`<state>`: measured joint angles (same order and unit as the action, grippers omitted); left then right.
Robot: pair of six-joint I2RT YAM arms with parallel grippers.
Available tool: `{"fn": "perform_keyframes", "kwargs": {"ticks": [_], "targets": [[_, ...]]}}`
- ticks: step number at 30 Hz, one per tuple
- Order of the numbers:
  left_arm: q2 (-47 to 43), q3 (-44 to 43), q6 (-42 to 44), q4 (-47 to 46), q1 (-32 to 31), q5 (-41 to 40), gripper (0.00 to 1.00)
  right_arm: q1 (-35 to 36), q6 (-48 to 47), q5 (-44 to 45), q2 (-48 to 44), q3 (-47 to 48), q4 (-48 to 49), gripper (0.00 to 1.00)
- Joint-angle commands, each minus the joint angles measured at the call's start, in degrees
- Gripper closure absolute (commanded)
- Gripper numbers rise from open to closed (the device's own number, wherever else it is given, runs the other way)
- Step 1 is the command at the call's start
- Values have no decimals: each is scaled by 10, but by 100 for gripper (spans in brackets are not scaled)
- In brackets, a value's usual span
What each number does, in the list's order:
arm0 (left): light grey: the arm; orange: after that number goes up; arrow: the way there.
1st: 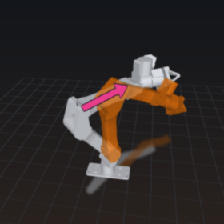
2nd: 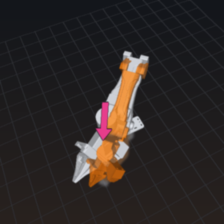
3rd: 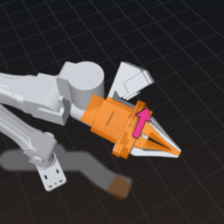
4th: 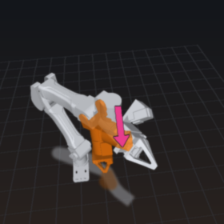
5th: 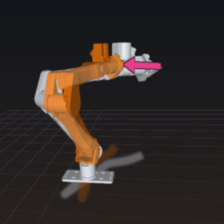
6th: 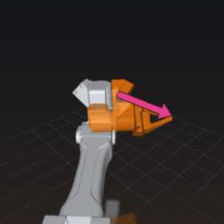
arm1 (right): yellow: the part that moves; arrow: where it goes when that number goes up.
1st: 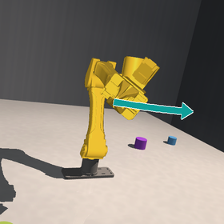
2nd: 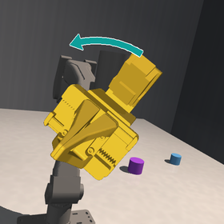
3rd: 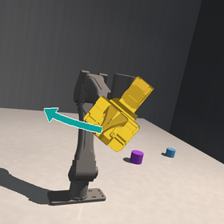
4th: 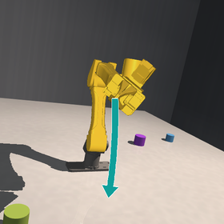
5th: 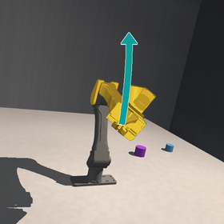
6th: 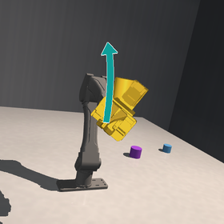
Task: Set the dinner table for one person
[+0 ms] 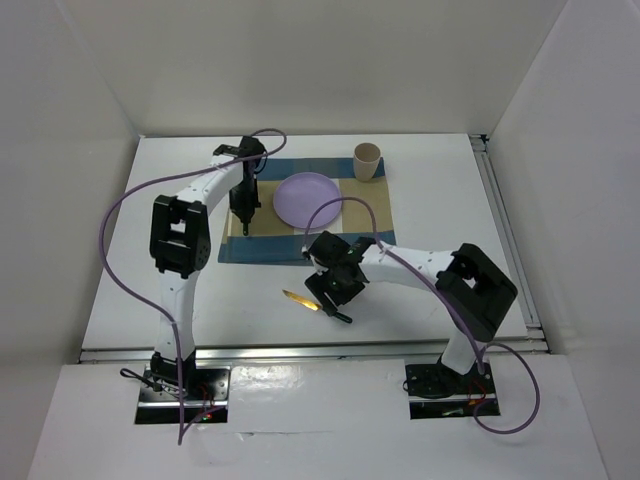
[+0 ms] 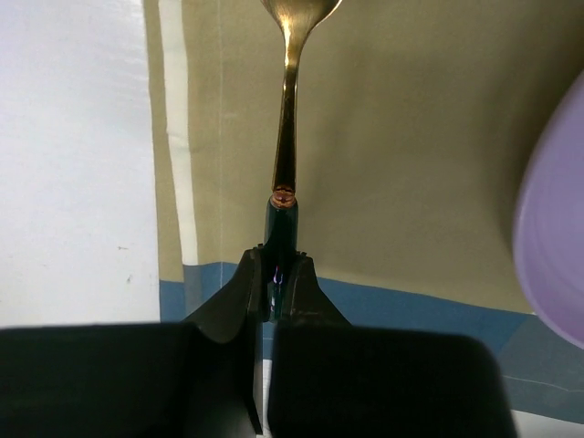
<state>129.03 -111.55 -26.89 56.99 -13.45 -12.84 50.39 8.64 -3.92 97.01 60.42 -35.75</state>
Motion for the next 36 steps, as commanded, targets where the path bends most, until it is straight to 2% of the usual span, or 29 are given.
{"fn": "perform_keyframes", "kwargs": {"ticks": [1, 5, 9, 10, 13, 14, 17, 18, 19, 22, 25, 28, 32, 36], "targets": [[14, -18, 15, -1, -3, 16, 100, 18, -4, -3, 4, -15, 37, 29], [28, -24, 15, -7, -3, 28, 100, 24, 10, -3, 16, -24, 42, 29], [46, -29, 15, -7, -3, 36, 100, 30, 21, 3, 38, -24, 47, 34], [46, -29, 15, -7, -3, 36, 97, 30, 27, 9, 38, -24, 47, 38], [52, -39, 21, 7, -3, 55, 77, 30, 33, 9, 51, -24, 42, 51], [39, -45, 21, 8, -3, 55, 63, 35, 33, 9, 51, -24, 42, 64], [9, -45, 26, 21, -3, 50, 44, 41, 38, 9, 37, -14, 24, 84], [-17, -45, 26, 28, -9, 50, 29, 50, 38, 9, 23, -14, 16, 94], [-30, -45, 33, 34, -9, 50, 23, 55, 38, 15, 15, 1, -3, 99], [-82, -68, 39, 51, -9, 50, 5, 62, 51, 28, -25, 29, -59, 100], [-118, -94, 45, 74, -9, 50, 3, 62, 64, 72, -59, 73, -98, 100], [-155, -106, 39, 82, -14, 56, 2, 12, 104, 127, -69, 115, -122, 100], [-230, -48, 5, 73, -14, 68, 2, -79, 215, 172, -39, 161, -101, 100], [-302, 56, -23, 18, -32, 62, 2, -163, 259, 166, 11, 196, -66, 100]]}}
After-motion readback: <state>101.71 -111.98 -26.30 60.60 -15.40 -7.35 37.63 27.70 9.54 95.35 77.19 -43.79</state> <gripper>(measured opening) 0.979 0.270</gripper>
